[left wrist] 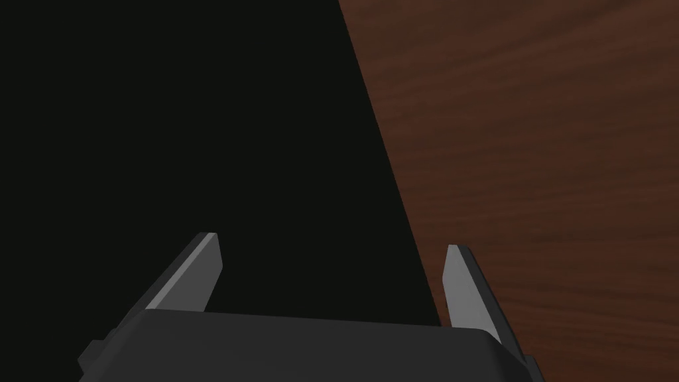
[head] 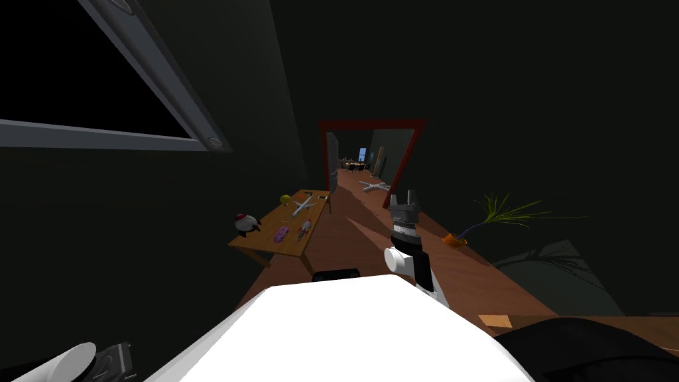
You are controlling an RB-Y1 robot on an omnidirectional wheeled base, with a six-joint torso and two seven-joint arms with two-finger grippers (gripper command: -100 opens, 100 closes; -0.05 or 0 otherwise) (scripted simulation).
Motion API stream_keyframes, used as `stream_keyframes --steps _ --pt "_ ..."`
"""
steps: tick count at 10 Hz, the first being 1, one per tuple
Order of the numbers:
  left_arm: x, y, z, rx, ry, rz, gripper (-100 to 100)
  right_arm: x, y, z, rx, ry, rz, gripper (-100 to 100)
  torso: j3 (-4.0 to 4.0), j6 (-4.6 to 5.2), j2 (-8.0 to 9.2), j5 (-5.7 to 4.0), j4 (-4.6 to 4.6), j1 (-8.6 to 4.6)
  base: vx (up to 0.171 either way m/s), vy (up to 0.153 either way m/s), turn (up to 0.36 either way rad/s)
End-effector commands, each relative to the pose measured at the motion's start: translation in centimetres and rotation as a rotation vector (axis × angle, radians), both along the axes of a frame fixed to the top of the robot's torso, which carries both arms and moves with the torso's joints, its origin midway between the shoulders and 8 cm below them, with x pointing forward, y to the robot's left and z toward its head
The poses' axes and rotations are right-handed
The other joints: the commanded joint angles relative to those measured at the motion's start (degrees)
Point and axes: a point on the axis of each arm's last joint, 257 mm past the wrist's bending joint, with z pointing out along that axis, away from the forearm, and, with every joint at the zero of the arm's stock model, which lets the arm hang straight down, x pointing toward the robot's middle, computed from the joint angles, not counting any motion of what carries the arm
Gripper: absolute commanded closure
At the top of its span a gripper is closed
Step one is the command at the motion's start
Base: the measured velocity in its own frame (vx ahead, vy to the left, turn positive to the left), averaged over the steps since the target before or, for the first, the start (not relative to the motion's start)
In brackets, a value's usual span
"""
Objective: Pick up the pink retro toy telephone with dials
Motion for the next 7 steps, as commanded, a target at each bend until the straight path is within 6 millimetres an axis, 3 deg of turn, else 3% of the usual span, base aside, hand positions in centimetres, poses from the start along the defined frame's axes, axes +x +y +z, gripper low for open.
stream_keyframes --steps 1,7 --pt "-2.1 -0.5 -0.3 -0.042 0.022 0.071 -100 0.0 0.0 0.0 0.0 0.0 0.0 0 0.0 0.0 0.0 0.0 0.0 0.0 0.283 -0.079 -0.037" --pt "-5.9 -3.0 -1.7 -0.158 0.055 0.202 -100 0.0 0.0 0.0 0.0 0.0 0.0 0 0.05 0.01 0.1 0.04 0.01 0.16 0.162 -0.032 -0.015"
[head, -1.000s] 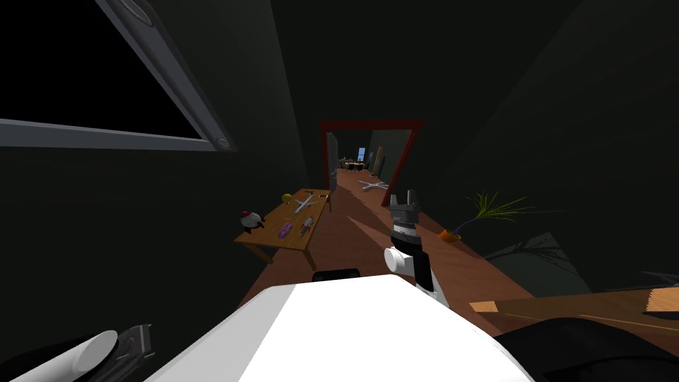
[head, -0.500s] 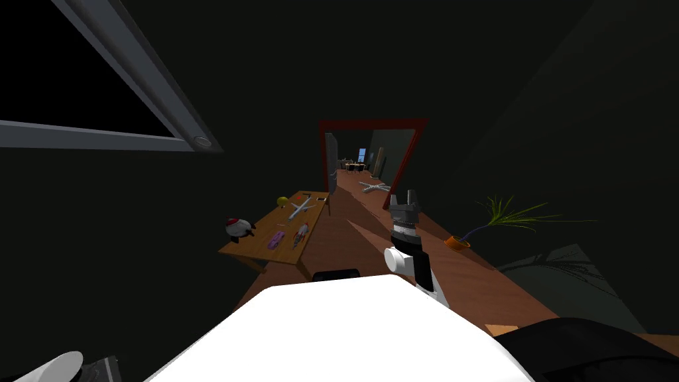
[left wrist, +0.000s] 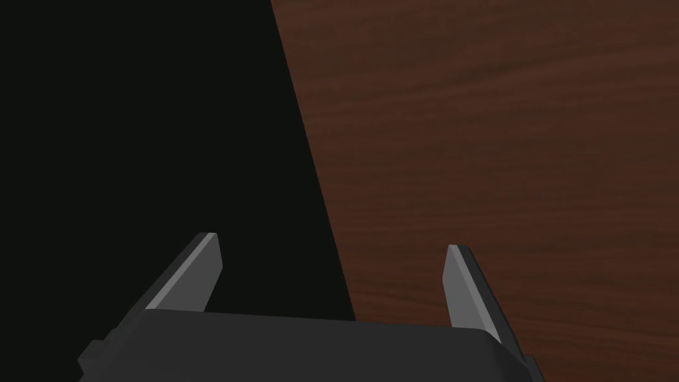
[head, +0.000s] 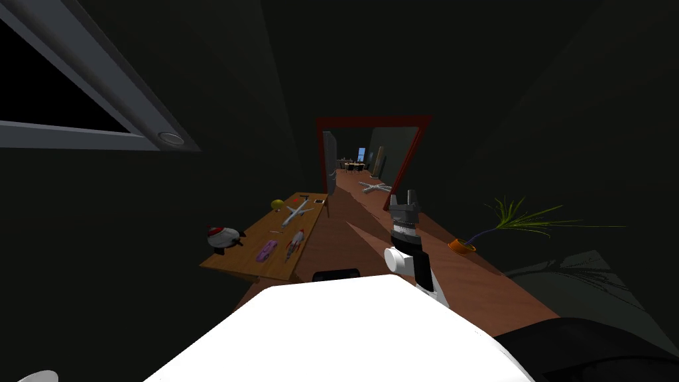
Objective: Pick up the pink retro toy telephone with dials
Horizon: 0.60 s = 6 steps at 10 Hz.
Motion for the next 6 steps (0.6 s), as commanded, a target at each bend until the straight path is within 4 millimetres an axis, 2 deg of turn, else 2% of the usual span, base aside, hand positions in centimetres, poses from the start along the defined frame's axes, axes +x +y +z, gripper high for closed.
stream_keyframes --steps 1,3,4,6 --pt "-1.1 -1.4 -0.7 -0.057 0.003 0.054 -100 0.0 0.0 0.0 0.0 0.0 0.0 0 0.0 0.0 0.0 0.0 0.0 0.0 0.277 -0.039 -0.034" --pt "-2.4 -3.2 -1.5 -0.123 -0.001 0.129 -100 0.0 0.0 0.0 0.0 0.0 0.0 0 -0.24 0.01 -0.41 0.0 -0.1 0.02 0.292 -0.039 -0.058" --pt "-2.4 -3.2 -1.5 -0.123 -0.001 0.129 -100 0.0 0.0 0.0 0.0 0.0 0.0 0 -0.26 0.02 -0.43 -0.01 -0.11 -0.03 0.228 -0.043 -0.015" --pt "-2.3 -4.9 -2.2 -0.182 -0.023 0.182 -100 0.0 0.0 0.0 0.0 0.0 0.0 0 -0.13 0.02 -0.2 -0.02 -0.06 -0.06 0.246 -0.04 -0.058"
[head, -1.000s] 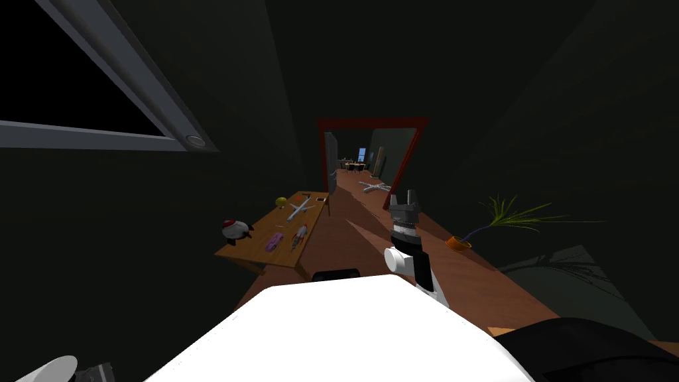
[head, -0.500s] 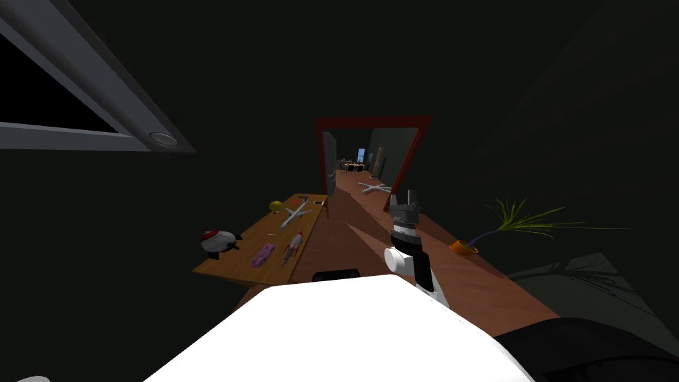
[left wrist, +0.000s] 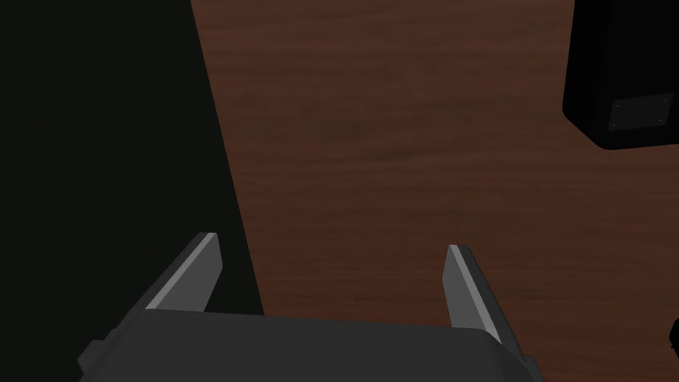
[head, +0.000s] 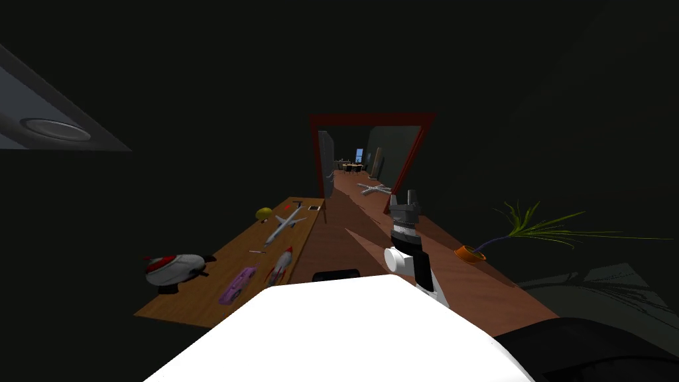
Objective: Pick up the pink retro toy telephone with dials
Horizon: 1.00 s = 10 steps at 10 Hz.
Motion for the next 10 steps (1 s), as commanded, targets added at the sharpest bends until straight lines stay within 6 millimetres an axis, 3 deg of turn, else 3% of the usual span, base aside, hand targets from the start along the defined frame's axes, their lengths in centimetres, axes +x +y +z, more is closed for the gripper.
stream_keyframes --steps 1,4,6,7,8,10 --pt "0.6 -1.3 -0.6 -0.043 -0.023 0.035 -100 0.0 0.0 0.0 0.0 0.0 0.0 0 0.0 0.0 0.0 0.0 0.0 0.0 0.293 0.001 -0.107" --pt "3.6 -2.7 -1.2 -0.091 -0.089 0.061 -100 0.0 0.0 0.0 0.0 0.0 0.0 0 -0.13 0.04 -0.2 0.02 -0.05 0.01 0.305 -0.018 -0.125" --pt "3.0 -2.5 -1.1 -0.089 -0.08 0.059 -100 0.0 0.0 0.0 0.0 0.0 0.0 0 0.03 -0.04 0.11 0.0 0.0 0.0 0.148 -0.013 -0.025" --pt "3.1 -2.6 -1.1 -0.089 -0.081 0.064 0 0.0 0.0 0.0 0.0 0.0 0.0 0 0.29 -0.05 0.56 -0.01 0.09 0.02 0.019 -0.002 -0.001" --pt "3.4 -3.5 -2.4 -0.09 -0.086 0.061 -100 0.0 0.0 0.0 0.0 0.0 0.0 0 0.47 -0.07 0.85 0.0 0.16 0.04 0.007 0.033 0.025" --pt "3.4 -3.5 -2.4 -0.09 -0.086 0.061 -100 0.0 0.0 0.0 0.0 0.0 0.0 0 0.61 -0.06 1.09 0.05 0.22 0.21 -0.015 0.031 0.004"
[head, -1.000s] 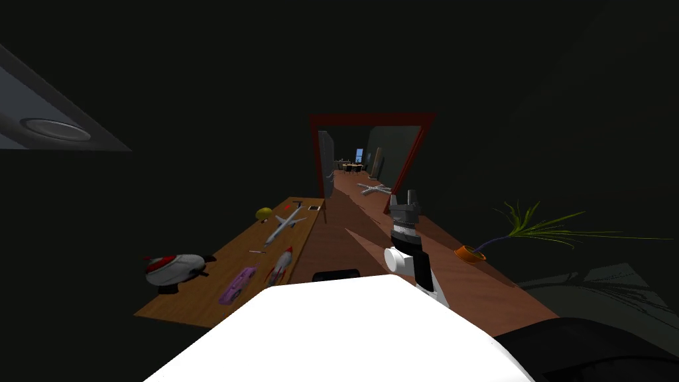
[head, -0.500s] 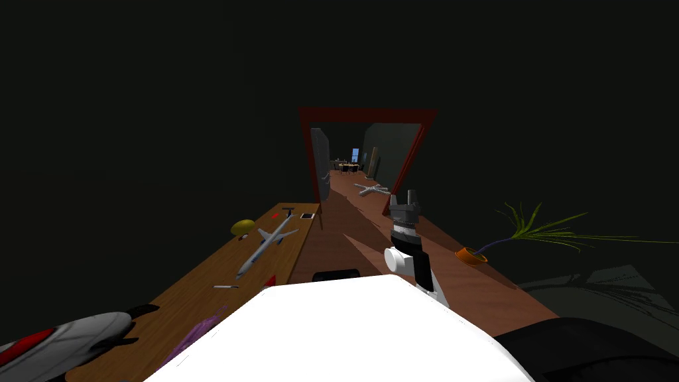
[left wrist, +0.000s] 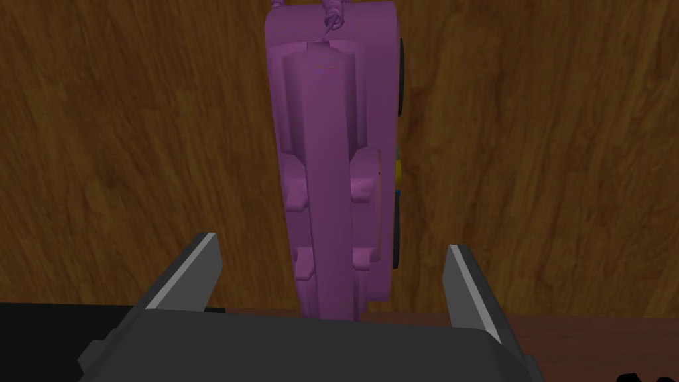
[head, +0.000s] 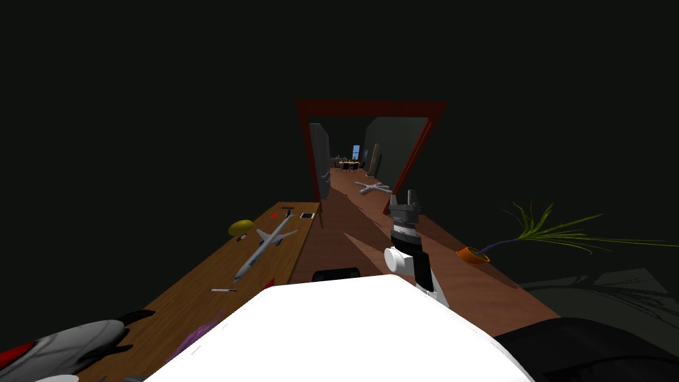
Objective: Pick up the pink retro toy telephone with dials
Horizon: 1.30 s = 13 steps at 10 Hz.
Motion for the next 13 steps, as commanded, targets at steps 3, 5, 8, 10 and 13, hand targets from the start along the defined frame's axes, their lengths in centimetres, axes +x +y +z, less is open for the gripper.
stream_keyframes --steps 3,5,8,10,13 --pt "0.0 -0.6 -1.0 -0.002 -0.001 -0.003 100 0.0 0.0 0.0 0.0 0.0 0.0 0 -0.01 0.0 -0.01 0.0 0.0 0.0 -0.004 0.021 0.01" --pt "-0.1 -0.8 -1.0 -0.007 0.0 -0.002 100 0.0 0.0 0.0 0.0 0.0 0.0 0 0.0 0.02 -0.02 0.04 0.01 0.1 0.0 0.0 0.0" --pt "-0.1 -0.8 -1.0 -0.007 0.0 -0.002 0 0.0 0.0 0.0 0.0 0.0 0.0 0 0.0 0.01 -0.02 0.02 0.01 0.12 0.0 0.0 0.0" --pt "-0.1 0.2 0.2 -0.001 0.002 -0.001 100 0.0 0.0 0.0 0.0 0.0 0.0 0 -0.02 0.03 -0.05 -0.05 0.01 0.04 0.008 -0.033 -0.019" --pt "-0.2 0.5 0.6 0.0 0.003 -0.001 0 0.0 0.0 0.0 0.0 0.0 0.0 0 -0.02 0.02 -0.04 -0.04 0.01 0.03 0.004 -0.013 -0.004"
